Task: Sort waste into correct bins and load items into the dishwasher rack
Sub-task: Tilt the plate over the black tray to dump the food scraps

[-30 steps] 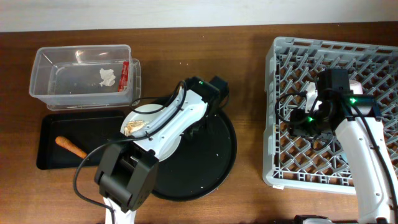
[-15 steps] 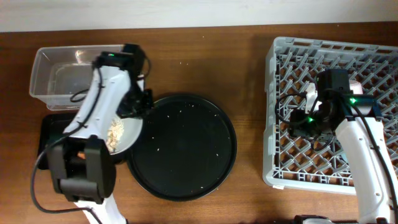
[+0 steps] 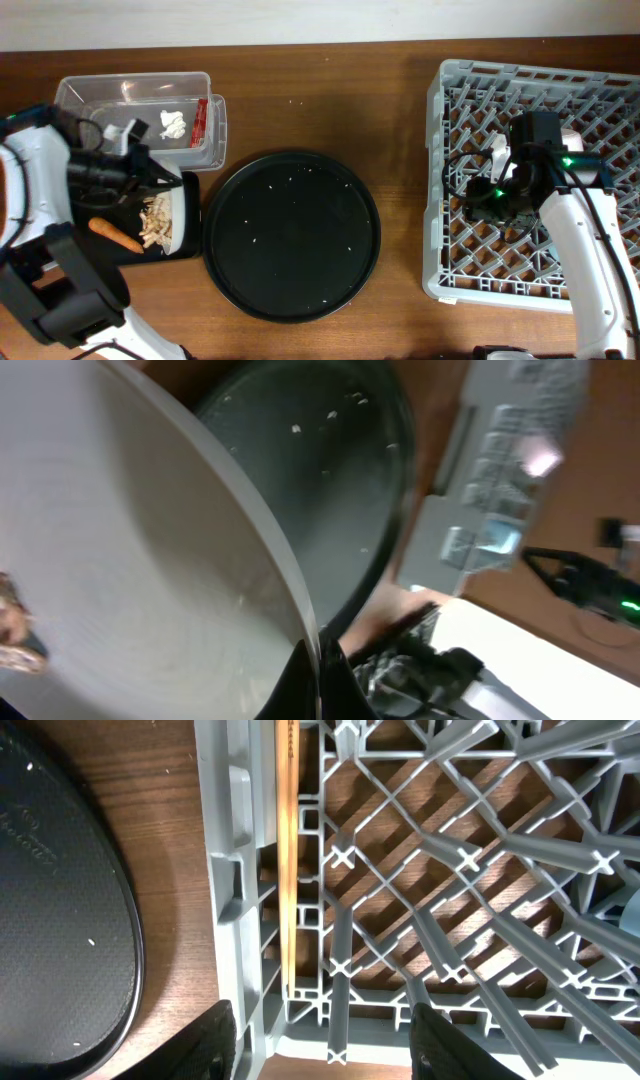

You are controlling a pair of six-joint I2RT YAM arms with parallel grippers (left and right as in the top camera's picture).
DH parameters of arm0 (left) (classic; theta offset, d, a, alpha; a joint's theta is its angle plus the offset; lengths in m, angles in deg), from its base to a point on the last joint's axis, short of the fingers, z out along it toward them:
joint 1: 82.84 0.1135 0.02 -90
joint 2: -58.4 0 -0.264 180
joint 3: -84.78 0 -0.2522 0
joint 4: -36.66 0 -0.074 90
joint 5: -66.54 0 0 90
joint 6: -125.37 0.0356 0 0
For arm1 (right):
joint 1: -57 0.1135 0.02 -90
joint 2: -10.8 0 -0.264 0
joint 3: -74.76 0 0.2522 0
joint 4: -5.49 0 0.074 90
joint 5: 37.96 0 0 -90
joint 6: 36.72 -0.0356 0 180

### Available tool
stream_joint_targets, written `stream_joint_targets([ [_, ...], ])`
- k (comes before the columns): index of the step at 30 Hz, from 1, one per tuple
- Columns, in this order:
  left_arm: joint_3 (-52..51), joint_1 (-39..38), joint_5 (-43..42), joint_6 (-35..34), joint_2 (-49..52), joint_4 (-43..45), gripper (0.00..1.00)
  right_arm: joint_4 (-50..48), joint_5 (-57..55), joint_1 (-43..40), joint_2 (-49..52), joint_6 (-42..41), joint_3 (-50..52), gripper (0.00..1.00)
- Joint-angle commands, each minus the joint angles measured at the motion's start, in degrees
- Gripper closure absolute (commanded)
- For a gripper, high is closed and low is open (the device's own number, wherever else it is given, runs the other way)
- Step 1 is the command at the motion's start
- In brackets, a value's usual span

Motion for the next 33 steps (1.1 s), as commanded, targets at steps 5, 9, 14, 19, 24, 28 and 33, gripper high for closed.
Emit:
stream_joint_targets([
  [5,1.01,11.63,-16.04,9.53,-1.97,-5.27,1.00,0.48,-0.15,-0.37,-0.02,0.48,-0.63,0.45],
  [9,1.01,11.91,-16.09,9.64,-1.97,-5.25,1.00,0.50,-0.13,-0.37,-0.02,0.48,-0.63,0.45],
  [14,1.01,11.91,-16.00,9.60,-1.97,-3.37,1.00,0.52,-0.13,-0.37,-0.02,0.48,-0.63,0.45],
  [19,1.01,12.09,-17.11,5.05,-2.05,-0.52,1.00,0.92,-0.15,-0.37,-0.02,0.48,-0.63,0.45],
  [24,0.98,12.31,-16.85,6.01,-2.05,-3.19,1.00,0.94,-0.15,-0.37,-0.02,0.50,-0.63,0.45],
  [28,1.01,12.39,-16.28,6.97,-2.08,-2.73,1.00,0.96,-0.15,-0.37,-0.02,0.50,-0.63,0.45],
  [33,1.01,11.72,-16.28,7.06,-2.67,-5.27,1.00,0.94,-0.15,-0.37,-0.02,0.50,-0.63,0.45],
])
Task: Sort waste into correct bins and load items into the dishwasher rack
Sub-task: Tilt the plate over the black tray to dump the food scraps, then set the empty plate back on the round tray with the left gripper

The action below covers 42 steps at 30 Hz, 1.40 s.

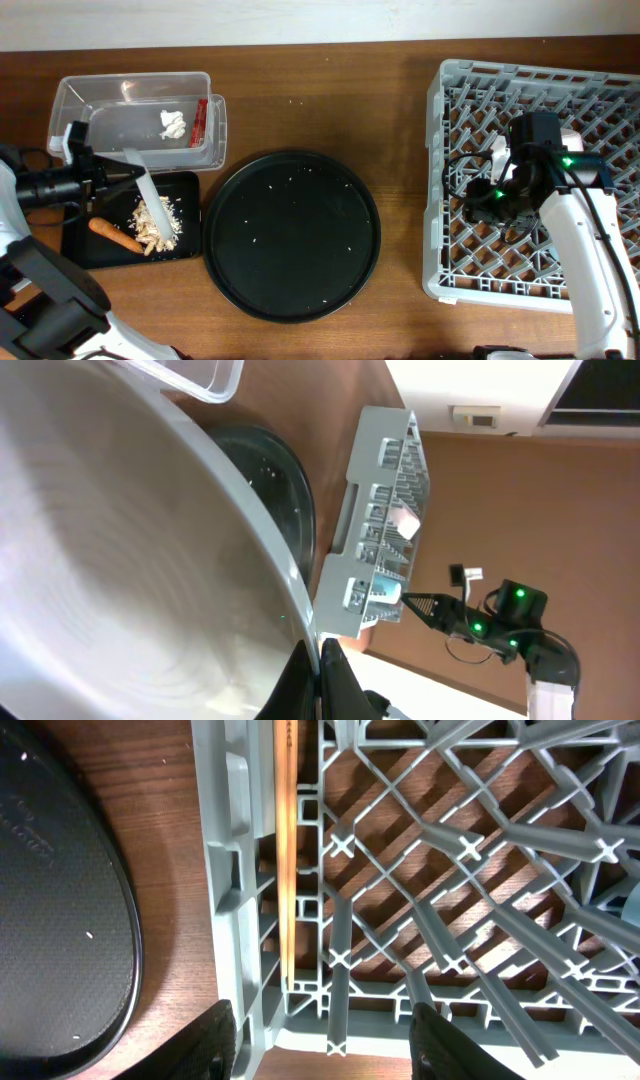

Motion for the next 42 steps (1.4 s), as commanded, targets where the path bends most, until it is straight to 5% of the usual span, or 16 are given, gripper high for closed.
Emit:
stream_joint_targets([
  [1,1.01,-1.46,-1.27,1.33,-2.75,-0.31,1.00,0.07,-0.13,-0.37,-0.02,0.46,-0.63,0.45],
  [10,1.01,-25.33,2.43,-2.21,-9.60,6.58,1.00,0.04,-0.11,-0.37,-0.02,0.44,-0.63,0.45],
  [14,1.01,-43.65,23.23,-18.56,-9.60,21.77,1.00,0.04,-0.11,-0.37,-0.02,0.46,-0.63,0.45],
  [19,0.98,-61.27,49.88,-31.17,-8.81,28.33,1.00,0.04,-0.11,-0.37,-0.02,0.46,-0.63,0.45],
  [23,0.98,-70.53,55.39,-35.80,-3.61,28.37,1.00,0.04,-0.11,-0.37,-0.02,0.46,-0.63,0.44],
  [31,0.98,-76.81,55.36,-38.80,6.84,28.63,1.00,0.07,-0.11,-0.37,-0.02,0.61,-0.63,0.45],
  [38,3.45,-76.35,54.97,-38.77,6.47,26.10,0.57,0.02,-0.09,-0.37,-0.04,0.59,-0.63,0.44],
  [42,7.17,-72.65,58.31,-38.82,2.12,22.27,0.57,0.48,1.92,-0.35,-0.20,0.63,-3.13,0.42],
])
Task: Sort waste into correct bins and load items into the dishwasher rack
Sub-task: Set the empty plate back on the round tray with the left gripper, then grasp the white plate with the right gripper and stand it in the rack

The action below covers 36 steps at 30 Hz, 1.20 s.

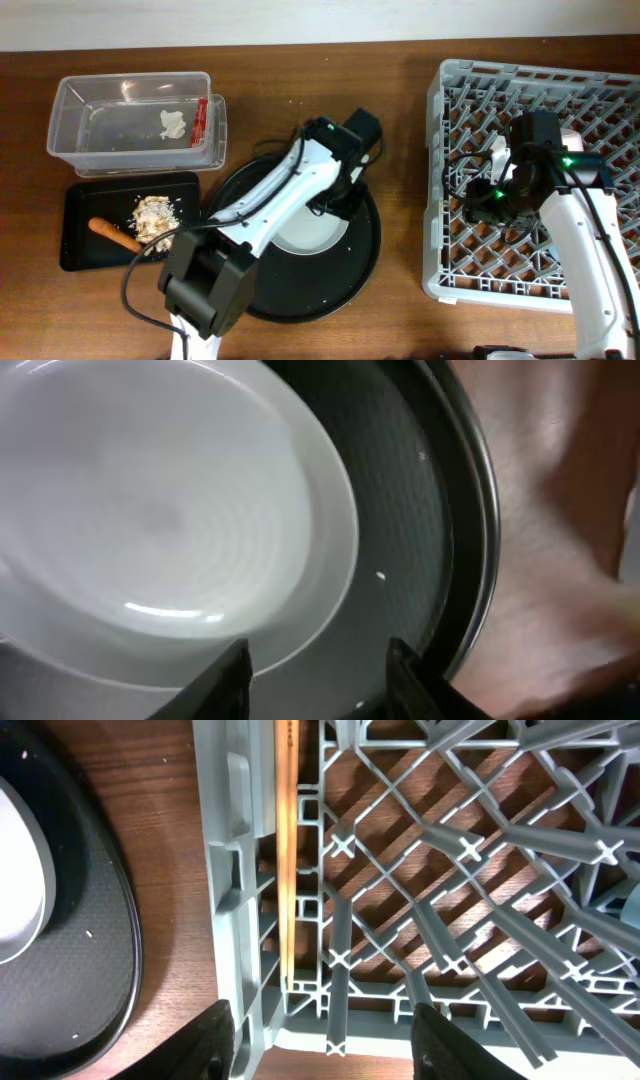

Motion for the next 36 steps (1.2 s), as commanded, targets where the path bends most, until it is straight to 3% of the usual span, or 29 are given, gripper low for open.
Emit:
stream_joint_targets([
  [1,2.56,5.73,4.35,-0.15,-7.67,-2.58,0.57,0.72,3.45,-0.26,-0.26,0.52,-5.07,0.41],
  [4,2.56,12.63,7.52,-2.25,-14.78,-5.99,0.57,0.17,7.52,1.66,-0.26,1.95,-9.40,0.39],
  [9,2.05,25.99,7.93,-2.21,-28.26,-13.73,0.56,-5.03,7.82,13.86,0.94,1.36,-10.38,0.36],
  [13,-5.31,29.99,11.39,-2.25,-36.72,-13.46,0.55,-8.85,7.85,21.31,5.31,-2.91,-10.38,0.36],
  [16,-15.74,32.87,11.34,-2.27,-43.32,-7.43,0.45,-10.51,7.76,26.36,10.38,-4.46,-10.38,0.36],
  [17,-18.71,34.25,11.34,-2.27,-44.76,-5.42,0.37,-11.04,7.54,27.47,12.41,-6.03,-10.38,0.36],
  [21,-26.34,40.00,10.21,-2.27,-45.66,-0.94,0.23,-12.48,7.63,29.73,19.47,-9.09,-10.38,0.37],
  [25,-29.66,42.64,10.01,-3.15,-44.87,1.38,0.18,-14.53,7.63,31.04,25.92,-12.70,-10.36,0.37],
  [35,-29.75,42.64,10.03,-3.15,-44.37,2.45,0.14,-20.04,7.43,32.06,37.11,-17.92,-10.16,0.47],
  [36,-29.75,42.64,10.03,-3.15,-44.37,2.47,0.13,-20.06,7.41,32.06,37.73,-17.92,-10.16,0.51],
])
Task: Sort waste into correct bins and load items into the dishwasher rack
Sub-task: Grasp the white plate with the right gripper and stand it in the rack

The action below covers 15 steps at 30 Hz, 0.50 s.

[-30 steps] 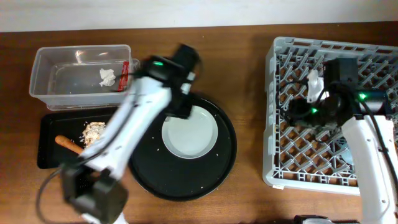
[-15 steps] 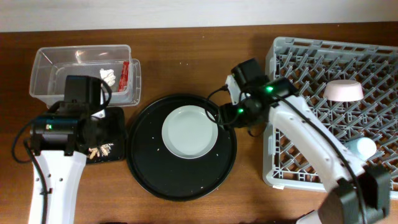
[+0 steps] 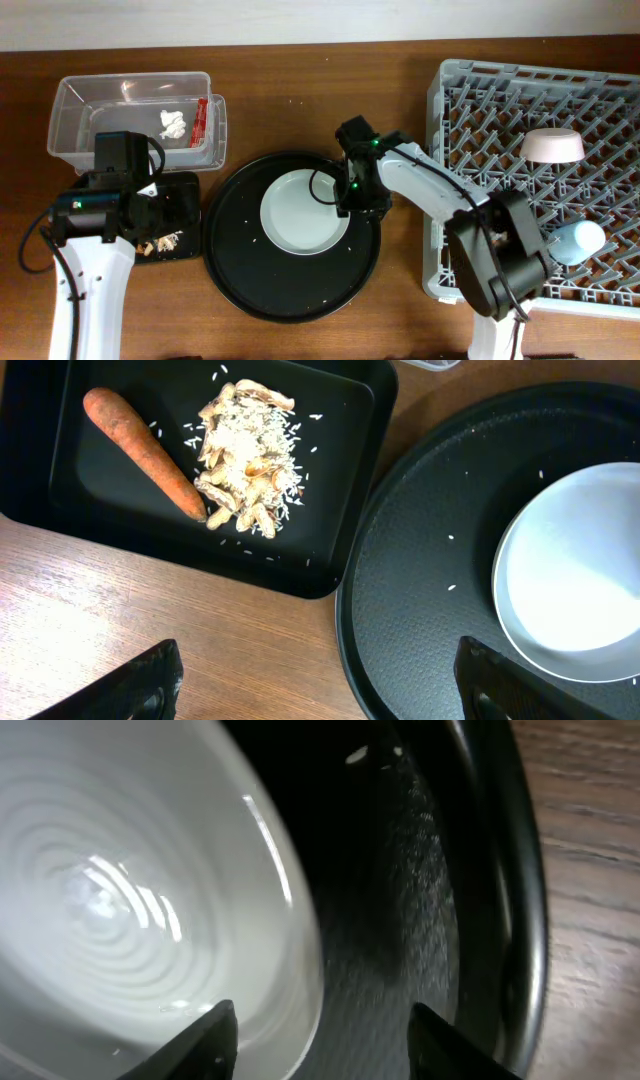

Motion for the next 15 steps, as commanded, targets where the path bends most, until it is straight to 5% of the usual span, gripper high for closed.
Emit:
stream_joint_targets([
  [1,-0.46,0.28,-0.22,-0.57,0.42,0.28,0.13,-0.31,-0.09,0.66,2.45,-1.18,-0.59,0.56],
  [7,-0.46,0.28,-2.51,-0.57,0.42,0.33,0.13,-0.83,-0.07,0.48,2.49,-1.18,-0.68,0.96],
  [15,-0.46,0.28,-2.58,-0.55,0.42,0.55,0.13,3.45,-1.77,-2.58,-3.32,-0.37,-4.20,0.96],
])
